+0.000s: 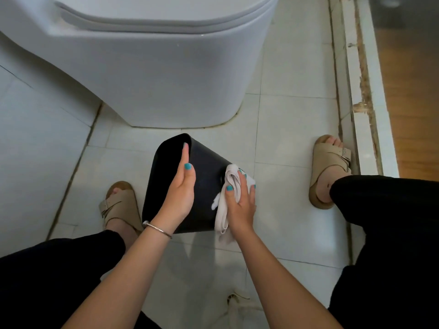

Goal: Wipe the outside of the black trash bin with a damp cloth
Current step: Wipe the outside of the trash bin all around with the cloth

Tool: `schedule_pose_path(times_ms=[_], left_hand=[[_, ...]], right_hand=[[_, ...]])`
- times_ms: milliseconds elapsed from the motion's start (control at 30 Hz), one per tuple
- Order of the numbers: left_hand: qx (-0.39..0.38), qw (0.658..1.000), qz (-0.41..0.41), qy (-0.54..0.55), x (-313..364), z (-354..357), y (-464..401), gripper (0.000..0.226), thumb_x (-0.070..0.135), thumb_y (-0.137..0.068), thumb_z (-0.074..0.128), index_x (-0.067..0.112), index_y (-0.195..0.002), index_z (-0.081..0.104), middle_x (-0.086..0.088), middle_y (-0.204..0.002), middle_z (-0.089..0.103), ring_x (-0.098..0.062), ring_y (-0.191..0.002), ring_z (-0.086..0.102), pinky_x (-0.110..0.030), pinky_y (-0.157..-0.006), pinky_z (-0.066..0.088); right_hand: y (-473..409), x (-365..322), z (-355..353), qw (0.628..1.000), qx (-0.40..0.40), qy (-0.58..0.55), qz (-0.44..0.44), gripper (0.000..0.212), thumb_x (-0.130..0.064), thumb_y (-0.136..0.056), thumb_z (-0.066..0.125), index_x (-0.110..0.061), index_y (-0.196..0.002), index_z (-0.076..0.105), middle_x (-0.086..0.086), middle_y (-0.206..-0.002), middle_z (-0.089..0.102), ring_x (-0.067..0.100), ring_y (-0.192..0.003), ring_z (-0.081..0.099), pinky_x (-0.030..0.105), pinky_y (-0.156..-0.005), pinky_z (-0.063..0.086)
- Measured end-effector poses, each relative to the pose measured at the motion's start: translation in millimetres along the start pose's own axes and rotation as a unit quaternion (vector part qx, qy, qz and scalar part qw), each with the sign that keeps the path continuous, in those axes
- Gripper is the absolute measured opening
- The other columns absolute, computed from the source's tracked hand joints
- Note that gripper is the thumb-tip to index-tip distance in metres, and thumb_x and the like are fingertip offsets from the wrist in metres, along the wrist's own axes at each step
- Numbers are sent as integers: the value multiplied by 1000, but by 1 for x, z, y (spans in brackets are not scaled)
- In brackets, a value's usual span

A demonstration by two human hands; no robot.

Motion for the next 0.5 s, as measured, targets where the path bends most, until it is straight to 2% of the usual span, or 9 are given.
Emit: schedule_pose_path(times_ms=[133, 233, 367, 500], left_hand=[[17, 1000, -13, 16, -11, -16, -2, 45, 41, -103, 22, 49, -147, 14, 29, -151, 16, 8, -138, 14, -26, -117, 13], [15, 999, -25, 20, -13, -18, -3, 45, 40, -103, 22, 51, -147, 15, 27, -152, 14, 9, -135, 13, -23, -114, 13], [22, 999, -24, 28, -11, -18, -4, 45, 36, -104, 22, 49, -146, 16, 27, -149, 17, 10, -133, 14, -17, -106, 15], [21, 999, -20, 38, -11, -16, -5, 45, 34, -104, 23, 48, -146, 16, 29, -149, 17, 10, -134, 14, -19, -110, 14]], right_hand=[[-17, 6, 5, 1000, -19, 21, 6, 54, -49, -96, 45, -57, -143, 20, -7, -160, 12, 14, -149, 6, 45, -118, 16], [-28, 16, 6, 998, -33, 7, 48, 61, -51, -95, 44, -46, -149, 15, -5, -160, 12, 14, -148, 8, 42, -118, 19], [-27, 13, 9, 997, -38, 14, 60, 58, -51, -97, 41, -48, -148, 15, -6, -160, 15, 15, -147, 15, 42, -115, 21], [-22, -3, 9, 998, -47, 8, 34, 46, -44, -100, 37, -54, -141, 20, -12, -159, 19, 9, -147, 11, 42, -117, 16]])
Point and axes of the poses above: each hand's wrist, its own y-axis away from the middle knuckle, its own z-axis out of the palm, x = y × z, the point moved 9 cm from there along -y, towards the middle knuckle
